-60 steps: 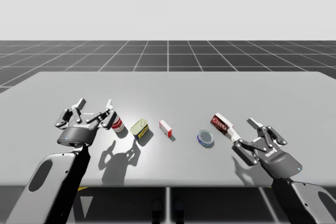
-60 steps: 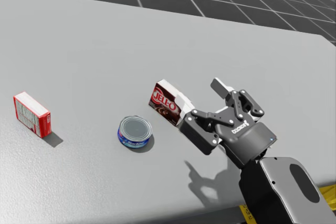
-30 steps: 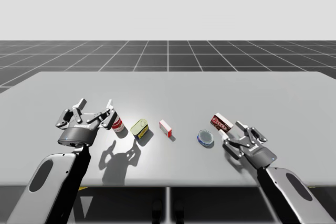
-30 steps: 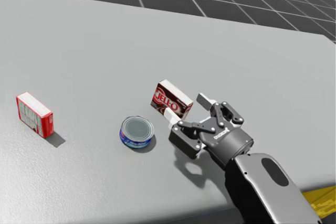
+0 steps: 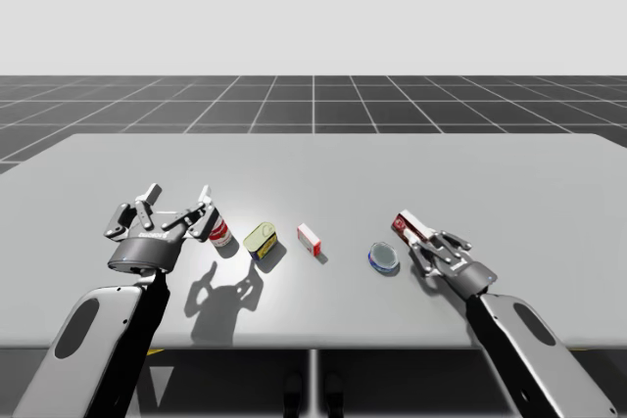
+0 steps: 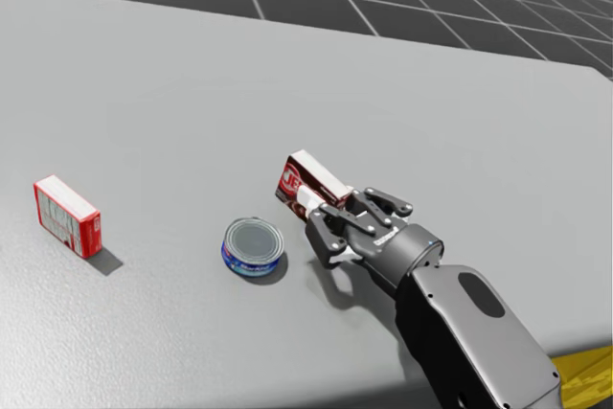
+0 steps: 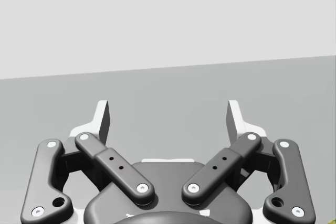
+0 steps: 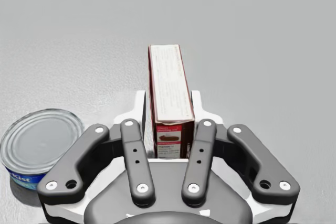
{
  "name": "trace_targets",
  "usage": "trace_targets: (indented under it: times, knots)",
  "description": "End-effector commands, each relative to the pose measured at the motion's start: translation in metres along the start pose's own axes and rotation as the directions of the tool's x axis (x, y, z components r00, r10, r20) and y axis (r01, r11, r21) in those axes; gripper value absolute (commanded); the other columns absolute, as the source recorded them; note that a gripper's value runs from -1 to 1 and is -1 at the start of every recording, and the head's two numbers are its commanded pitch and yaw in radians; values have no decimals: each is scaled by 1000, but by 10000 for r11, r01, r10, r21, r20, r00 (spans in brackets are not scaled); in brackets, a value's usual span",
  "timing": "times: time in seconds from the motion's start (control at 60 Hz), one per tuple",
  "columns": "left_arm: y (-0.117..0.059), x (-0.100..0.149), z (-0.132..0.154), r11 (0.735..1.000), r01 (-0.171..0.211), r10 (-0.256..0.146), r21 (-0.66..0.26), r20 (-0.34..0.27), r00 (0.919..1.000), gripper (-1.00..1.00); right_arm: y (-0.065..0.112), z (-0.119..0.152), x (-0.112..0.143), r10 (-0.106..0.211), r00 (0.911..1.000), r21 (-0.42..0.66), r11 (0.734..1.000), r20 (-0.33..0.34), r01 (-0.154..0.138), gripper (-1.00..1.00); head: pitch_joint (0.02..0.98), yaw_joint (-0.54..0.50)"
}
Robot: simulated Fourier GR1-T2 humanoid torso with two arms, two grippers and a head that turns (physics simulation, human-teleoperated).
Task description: Lift the pudding box off the table.
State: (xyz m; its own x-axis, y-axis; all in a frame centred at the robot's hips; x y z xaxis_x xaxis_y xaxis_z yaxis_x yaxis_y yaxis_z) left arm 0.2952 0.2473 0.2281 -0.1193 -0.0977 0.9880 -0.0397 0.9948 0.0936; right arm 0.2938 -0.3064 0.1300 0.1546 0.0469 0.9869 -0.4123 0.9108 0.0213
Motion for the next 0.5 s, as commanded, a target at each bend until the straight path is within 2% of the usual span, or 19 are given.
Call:
trace_targets:
  times: [0.017,0.133,0.317,0.5]
  knots:
    - [0,0,0,10000,19,-19,-7,10,10000,-1000,1,-1,-5,-122,9997,-4,9999,-217,122,953,771,-392]
    - [-1,0,0,10000,26,-26,-17,6,10000,-1000,2,0,-5,-155,9996,-4,9999,-231,155,995,715,-389]
    - [-1,-1,1,10000,40,-40,-29,-5,10000,-1000,2,1,-5,-140,9997,-40,9999,-199,140,1000,553,-390]
    - [-2,-1,1,10000,31,-31,-48,-8,10000,-1000,1,1,-5,-110,9998,-139,9998,-153,107,1000,434,-391]
